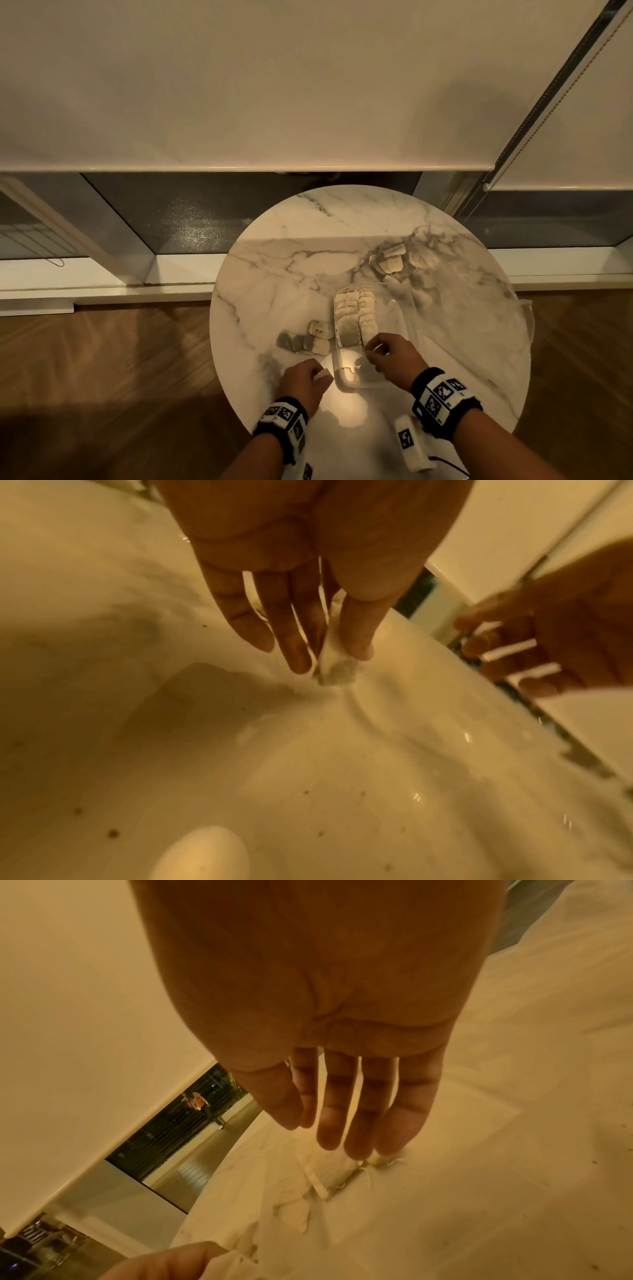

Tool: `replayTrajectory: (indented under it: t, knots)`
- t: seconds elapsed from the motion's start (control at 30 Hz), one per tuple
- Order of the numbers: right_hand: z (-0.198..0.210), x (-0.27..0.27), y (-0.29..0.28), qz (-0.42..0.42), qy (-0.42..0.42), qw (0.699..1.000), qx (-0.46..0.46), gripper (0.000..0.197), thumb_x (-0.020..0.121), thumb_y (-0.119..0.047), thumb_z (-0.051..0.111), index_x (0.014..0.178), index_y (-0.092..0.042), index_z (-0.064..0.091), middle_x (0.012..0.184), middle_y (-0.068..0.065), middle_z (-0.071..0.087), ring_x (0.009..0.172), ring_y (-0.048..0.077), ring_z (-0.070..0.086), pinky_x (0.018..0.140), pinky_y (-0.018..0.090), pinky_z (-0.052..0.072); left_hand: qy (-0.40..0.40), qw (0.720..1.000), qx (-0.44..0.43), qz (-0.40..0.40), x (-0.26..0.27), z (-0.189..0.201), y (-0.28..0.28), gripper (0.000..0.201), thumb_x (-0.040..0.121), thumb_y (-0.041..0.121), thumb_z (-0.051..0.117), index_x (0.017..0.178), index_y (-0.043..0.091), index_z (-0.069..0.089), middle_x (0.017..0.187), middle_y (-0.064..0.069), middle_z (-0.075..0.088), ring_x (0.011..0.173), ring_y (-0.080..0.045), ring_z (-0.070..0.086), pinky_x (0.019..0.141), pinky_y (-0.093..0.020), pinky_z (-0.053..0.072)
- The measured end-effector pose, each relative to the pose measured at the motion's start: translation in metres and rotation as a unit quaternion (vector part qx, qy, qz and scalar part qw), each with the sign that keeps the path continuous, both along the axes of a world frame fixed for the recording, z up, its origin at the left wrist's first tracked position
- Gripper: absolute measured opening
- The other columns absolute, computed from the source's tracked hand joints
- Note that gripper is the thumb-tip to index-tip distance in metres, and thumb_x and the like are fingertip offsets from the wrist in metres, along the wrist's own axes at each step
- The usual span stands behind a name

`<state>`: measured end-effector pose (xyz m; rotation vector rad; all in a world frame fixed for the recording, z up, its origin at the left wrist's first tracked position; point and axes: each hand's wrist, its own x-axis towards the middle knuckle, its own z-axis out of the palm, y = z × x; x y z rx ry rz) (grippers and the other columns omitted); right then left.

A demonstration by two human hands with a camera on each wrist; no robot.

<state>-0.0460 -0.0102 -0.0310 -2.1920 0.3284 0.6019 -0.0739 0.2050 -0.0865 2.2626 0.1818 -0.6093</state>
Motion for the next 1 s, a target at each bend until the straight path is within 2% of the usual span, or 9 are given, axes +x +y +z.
replayTrajectory:
  t: [0.07,0.17,0.27,0.4,0.6,0.7,0.83,0.9,1.0]
  knots:
    - [0.0,0.0,0.004,0.003,-0.009,1.0,0.009,0.004,0.088,-0.024,0.066,0.09,-0.026,0.069,0.079,-0.006,0.07,0.071,0.008,0.067,0.061,0.021,0.052,0.011,0.993,-0.096,0.067,-0.002,0.005,0.007,0.011,0.081,0.029,0.072,0.073,0.023,0.068,0.066,0.007,0.07,0.063,-0.006,0.065,0.059,-0.023,0.054]
    - [0.0,-0.001,0.013,0.019,-0.026,0.999,0.026,0.004,0.085,-0.029,0.07,0.089,-0.028,0.069,0.082,-0.003,0.071,0.074,0.01,0.067,0.068,0.028,0.058,0.04,0.96,-0.238,0.143,-0.002,0.02,0.012,0.005,0.086,0.009,0.072,0.084,0.009,0.068,0.068,-0.002,0.071,0.055,-0.009,0.065,0.051,-0.021,0.05]
    - [0.005,-0.002,0.024,0.052,-0.031,0.995,0.073,0.013,0.085,-0.032,0.072,0.097,-0.027,0.071,0.088,-0.003,0.071,0.076,0.01,0.067,0.066,0.026,0.058,0.06,0.938,-0.305,0.151,-0.001,0.028,0.013,0.005,0.092,0.009,0.064,0.091,0.004,0.066,0.069,-0.005,0.071,0.056,-0.014,0.066,0.053,-0.024,0.052]
    - [0.01,-0.004,0.037,0.08,-0.01,0.986,0.147,0.023,0.087,-0.024,0.073,0.109,-0.02,0.069,0.096,0.0,0.072,0.078,0.014,0.068,0.064,0.022,0.057,0.052,0.934,-0.331,0.121,0.003,0.037,0.01,0.016,0.098,0.015,0.056,0.1,0.008,0.07,0.081,-0.009,0.074,0.071,-0.021,0.071,0.066,-0.03,0.057]
    - [0.008,-0.005,0.036,0.061,-0.05,0.981,0.175,0.011,0.089,-0.021,0.071,0.1,-0.017,0.071,0.084,0.006,0.075,0.076,0.025,0.072,0.059,0.024,0.053,-0.005,0.949,-0.292,0.119,0.009,0.047,-0.004,0.008,0.092,0.018,0.065,0.093,0.018,0.073,0.078,-0.004,0.074,0.067,-0.016,0.068,0.066,-0.027,0.055]
    - [0.008,-0.004,0.026,0.033,-0.061,0.983,0.168,0.004,0.089,-0.022,0.071,0.088,-0.019,0.07,0.076,0.006,0.074,0.073,0.023,0.071,0.058,0.022,0.051,-0.011,0.948,-0.271,0.168,0.012,0.047,-0.016,0.018,0.087,0.022,0.073,0.101,0.012,0.068,0.08,-0.005,0.073,0.067,-0.017,0.07,0.062,-0.025,0.054]
    - [0.002,-0.004,0.008,-0.001,-0.043,0.988,0.148,0.005,0.089,-0.023,0.069,0.087,-0.018,0.069,0.074,0.004,0.075,0.074,0.02,0.072,0.063,0.024,0.052,-0.05,0.969,-0.176,0.166,0.016,0.048,-0.032,0.008,0.083,0.028,0.075,0.088,0.025,0.068,0.085,0.009,0.07,0.079,-0.007,0.067,0.068,-0.016,0.052]
    - [-0.003,-0.004,-0.003,-0.032,-0.035,0.99,0.133,0.006,0.088,-0.022,0.069,0.085,-0.017,0.069,0.072,0.002,0.075,0.07,0.015,0.072,0.064,0.023,0.051,-0.067,0.977,-0.122,0.164,0.017,0.047,-0.038,0.013,0.083,0.025,0.074,0.093,0.025,0.067,0.091,0.013,0.065,0.082,0.0,0.061,0.069,-0.009,0.044]
    - [-0.013,0.0,-0.02,-0.083,-0.034,0.993,0.077,0.007,0.086,-0.023,0.069,0.08,-0.019,0.071,0.072,-0.004,0.075,0.07,0.011,0.07,0.063,0.023,0.051,-0.062,0.986,-0.071,0.139,0.02,0.042,-0.046,0.028,0.083,0.018,0.072,0.108,0.023,0.063,0.099,0.011,0.058,0.08,0.0,0.056,0.068,-0.008,0.041]
